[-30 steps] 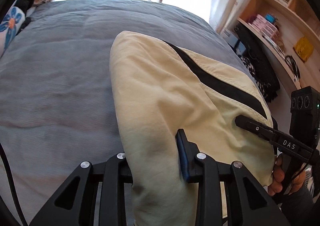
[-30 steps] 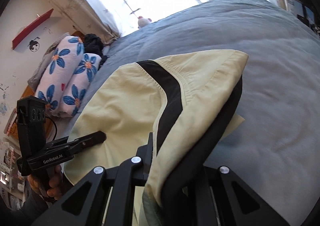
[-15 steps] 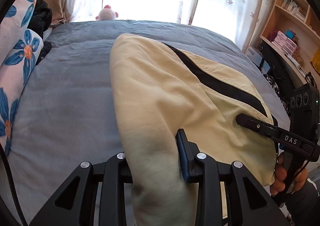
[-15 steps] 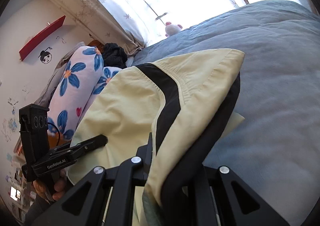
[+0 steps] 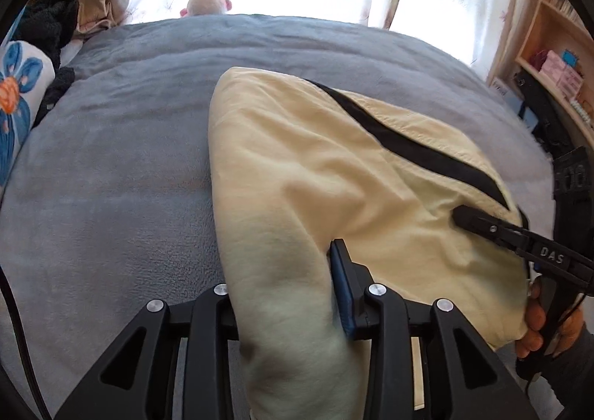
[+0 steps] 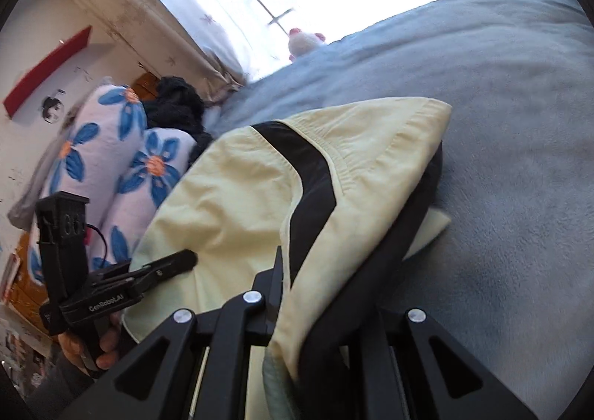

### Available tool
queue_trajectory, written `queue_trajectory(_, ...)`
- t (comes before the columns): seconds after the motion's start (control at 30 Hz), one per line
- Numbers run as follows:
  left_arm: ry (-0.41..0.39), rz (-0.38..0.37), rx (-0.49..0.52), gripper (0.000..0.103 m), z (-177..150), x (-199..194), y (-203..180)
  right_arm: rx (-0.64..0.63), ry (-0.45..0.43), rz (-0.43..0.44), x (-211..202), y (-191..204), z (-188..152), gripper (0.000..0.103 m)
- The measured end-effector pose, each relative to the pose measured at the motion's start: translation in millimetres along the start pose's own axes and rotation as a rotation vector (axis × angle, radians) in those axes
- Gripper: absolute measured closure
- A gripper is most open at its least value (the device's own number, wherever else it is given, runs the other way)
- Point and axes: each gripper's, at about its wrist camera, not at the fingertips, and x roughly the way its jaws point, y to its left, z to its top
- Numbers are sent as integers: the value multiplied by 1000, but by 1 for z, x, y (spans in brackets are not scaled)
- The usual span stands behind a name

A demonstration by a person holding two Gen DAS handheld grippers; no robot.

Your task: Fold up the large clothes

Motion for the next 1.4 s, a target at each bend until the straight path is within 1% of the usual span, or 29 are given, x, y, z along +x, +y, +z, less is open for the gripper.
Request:
queue_trajectory(0.03, -12, 8, -3, 63, -3, 6, 4, 11, -1, -16, 4, -6, -3, 90)
queue_trajectory(0.1, -46, -4, -27, 58, -11, 13, 13, 22, -1, -12, 8, -11, -7, 89)
queue_trajectory(0.13, -56, -9, -36, 55, -14, 14, 16, 3, 6, -31, 10, -10, -8, 87)
queue_trajectory(0.17, -66, -12, -46, 55, -16, 13, 18, -15, 11, -42, 12, -8, -8, 87)
queue_trajectory(0.23, -80, -6, -37, 58, -16, 12, 16, -71, -7, -67, 11, -1, -7, 90)
queue_trajectory(0.27, -89, 3, -28, 62, -16, 10, 12, -105, -22, -76, 7, 4, -6, 91)
queue_trajectory(0.37, -135, 22, 9, 69, -13, 0, 4, -156, -102, -63, -5, 16, -1, 93)
queue_trajectory(0.4, -156, 21, 9, 70, -11, -4, 3, -169, -116, -64, -6, 18, 0, 93)
queue_trajectory(0.47, -178, 31, 12, 70, -9, -6, 1, -146, -121, -61, 0, 14, 4, 93)
queue_trajectory(0.53, -168, 45, 10, 69, -8, 0, 2, -138, -110, -89, 9, 11, 3, 92)
queue_trajectory(0.57, -149, 57, 0, 66, -8, 6, 3, -114, -78, -100, 17, 6, 3, 91)
queue_trajectory(0.63, -121, 72, -40, 59, -11, 15, 10, -50, -27, -102, 23, -4, 2, 80)
queue_trajectory(0.67, -125, 70, -49, 54, -10, 15, 13, -23, -17, -98, 20, -7, 2, 76)
queue_trajectory(0.7, -129, 87, -57, 49, -11, 12, 14, -12, -13, -103, 15, -9, 2, 70)
queue_trajectory(0.73, -130, 118, -55, 41, -11, 7, 14, -19, -18, -114, 8, -9, 2, 67)
queue_trajectory(0.83, -144, 159, -31, 41, -16, -19, 8, -106, -46, -179, -20, 0, -1, 67)
queue_trajectory(0.9, -152, 148, -40, 46, -20, -39, 11, -155, -68, -214, -40, 8, -7, 67)
queue_trajectory(0.93, -153, 148, -46, 59, -23, -47, 11, -185, -76, -229, -48, 13, -12, 67)
queue_trajectory(0.97, -154, 137, -51, 75, -26, -55, 11, -205, -85, -238, -54, 18, -15, 67)
queue_trajectory(1.03, -143, 119, -68, 89, -36, -69, 4, -235, -113, -244, -67, 29, -26, 67)
queue_trajectory(1.1, -132, 101, -66, 89, -46, -75, -6, -239, -129, -226, -74, 38, -35, 68)
queue_trajectory(1.17, -118, 93, -44, 89, -55, -73, -17, -258, -138, -247, -74, 48, -43, 68)
queue_trajectory(1.2, -98, 101, -32, 89, -61, -68, -23, -260, -126, -233, -72, 50, -47, 69)
queue_trajectory(1.23, -76, 107, -22, 89, -66, -62, -28, -265, -102, -221, -68, 53, -51, 73)
queue_trajectory(1.27, -65, 121, -14, 89, -70, -57, -32, -279, -87, -233, -64, 56, -55, 78)
queue_trajectory(1.3, -57, 150, -5, 89, -74, -52, -36, -289, -74, -243, -61, 57, -59, 81)
queue_trajectory(1.33, -51, 170, 5, 89, -75, -47, -38, -290, -53, -240, -56, 55, -61, 81)
queue_trajectory(1.37, -46, 191, 11, 89, -78, -45, -40, -291, -24, -261, -51, 52, -64, 81)
queue_trajectory(1.4, -41, 195, 2, 89, -79, -43, -40, -288, 19, -300, -41, 46, -66, 84)
